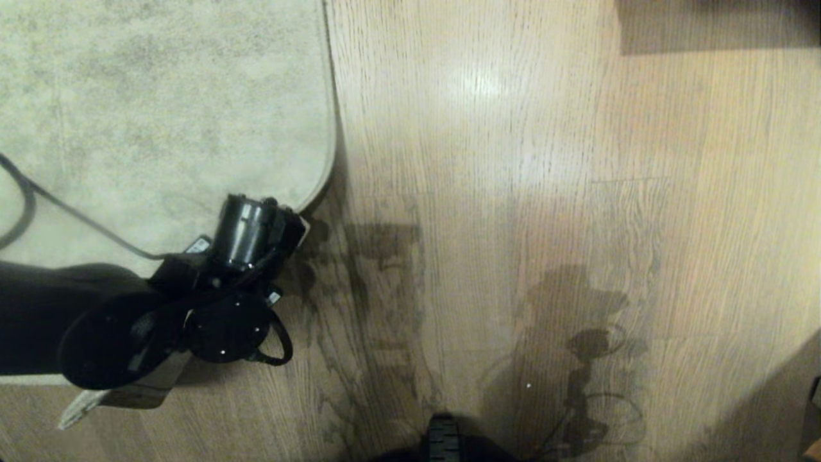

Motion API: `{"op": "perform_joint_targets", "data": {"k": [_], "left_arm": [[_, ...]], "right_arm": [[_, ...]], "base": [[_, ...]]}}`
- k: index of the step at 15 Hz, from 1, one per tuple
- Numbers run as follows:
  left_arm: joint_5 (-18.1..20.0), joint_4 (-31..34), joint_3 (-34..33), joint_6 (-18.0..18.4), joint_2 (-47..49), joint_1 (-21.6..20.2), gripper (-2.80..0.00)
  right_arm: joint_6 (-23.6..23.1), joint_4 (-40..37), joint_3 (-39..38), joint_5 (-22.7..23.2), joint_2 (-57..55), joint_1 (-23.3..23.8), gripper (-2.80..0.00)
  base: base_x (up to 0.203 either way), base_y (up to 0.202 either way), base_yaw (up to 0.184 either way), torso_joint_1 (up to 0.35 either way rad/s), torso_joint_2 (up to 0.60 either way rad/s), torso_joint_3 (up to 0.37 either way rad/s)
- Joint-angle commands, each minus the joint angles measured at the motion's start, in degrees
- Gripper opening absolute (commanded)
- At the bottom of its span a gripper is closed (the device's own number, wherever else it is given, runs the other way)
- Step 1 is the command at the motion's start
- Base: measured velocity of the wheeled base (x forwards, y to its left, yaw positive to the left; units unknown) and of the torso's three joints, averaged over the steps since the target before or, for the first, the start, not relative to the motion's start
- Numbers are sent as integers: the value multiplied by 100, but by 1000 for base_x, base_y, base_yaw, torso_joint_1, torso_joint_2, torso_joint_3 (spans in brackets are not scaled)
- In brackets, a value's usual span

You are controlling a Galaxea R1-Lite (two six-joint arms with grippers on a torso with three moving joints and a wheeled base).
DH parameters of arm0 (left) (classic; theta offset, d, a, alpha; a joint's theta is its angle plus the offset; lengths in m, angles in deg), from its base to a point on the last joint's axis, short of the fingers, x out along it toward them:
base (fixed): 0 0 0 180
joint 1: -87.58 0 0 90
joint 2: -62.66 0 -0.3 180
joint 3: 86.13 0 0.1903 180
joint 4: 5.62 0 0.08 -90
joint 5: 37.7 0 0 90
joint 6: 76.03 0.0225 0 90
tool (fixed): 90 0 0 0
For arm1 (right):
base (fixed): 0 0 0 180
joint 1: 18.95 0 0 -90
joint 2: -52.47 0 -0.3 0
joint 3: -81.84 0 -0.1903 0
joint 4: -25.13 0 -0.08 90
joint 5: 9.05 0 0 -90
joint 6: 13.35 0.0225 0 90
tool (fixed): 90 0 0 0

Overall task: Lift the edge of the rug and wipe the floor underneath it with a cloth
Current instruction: Lift up the carpet

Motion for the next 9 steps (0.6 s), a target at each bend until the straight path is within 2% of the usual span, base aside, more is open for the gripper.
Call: {"op": "perform_joint_targets", "data": {"k": [1,4,5,9], "left_arm": [[267,-29,5,40,-189,-40,-280],[522,-95,43,313,-233,-138,-280],[727,-160,69,457,-249,-222,-280],[1373,-961,15,1197,-247,-733,-280]], "right_arm": [[-2,0,0,0,-9,-2,-280],[-2,0,0,0,-9,-2,-280],[-2,0,0,0,-9,-2,-280],[-2,0,0,0,-9,-2,-280]], "base": [[0,0,0,0,0,0],[0,0,0,0,0,0],[0,0,0,0,0,0],[0,0,0,0,0,0]]}}
